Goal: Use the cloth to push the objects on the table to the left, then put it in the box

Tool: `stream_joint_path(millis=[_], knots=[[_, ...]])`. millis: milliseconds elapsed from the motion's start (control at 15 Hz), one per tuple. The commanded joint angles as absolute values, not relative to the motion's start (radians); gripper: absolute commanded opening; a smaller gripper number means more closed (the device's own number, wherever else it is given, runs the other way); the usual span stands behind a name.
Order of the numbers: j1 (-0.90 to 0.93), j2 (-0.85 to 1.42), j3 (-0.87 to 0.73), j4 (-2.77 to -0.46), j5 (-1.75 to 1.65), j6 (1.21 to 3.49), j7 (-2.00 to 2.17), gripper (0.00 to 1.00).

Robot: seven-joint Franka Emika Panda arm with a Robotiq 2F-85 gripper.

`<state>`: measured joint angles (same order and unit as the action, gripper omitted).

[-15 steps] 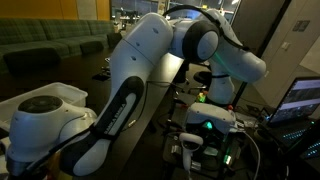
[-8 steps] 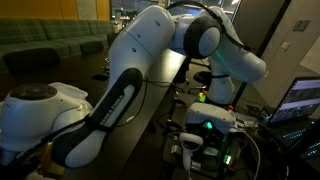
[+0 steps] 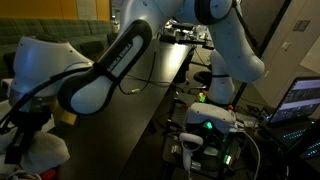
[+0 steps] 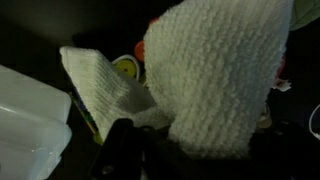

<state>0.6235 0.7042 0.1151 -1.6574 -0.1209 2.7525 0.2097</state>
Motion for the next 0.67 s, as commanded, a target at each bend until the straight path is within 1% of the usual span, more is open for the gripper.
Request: stream_joint_path(millis=[0,267,600], knots=[[0.53,0.518,0.166,-1.824,-0.103,2.678,0.135,0.0],[0.445,0.427,0.19,-1.86,-0.108,2.573,0.084,0.0],[0.361,0.393,0.201,-1.805,-0.11,2.405,-0.006,0.0]])
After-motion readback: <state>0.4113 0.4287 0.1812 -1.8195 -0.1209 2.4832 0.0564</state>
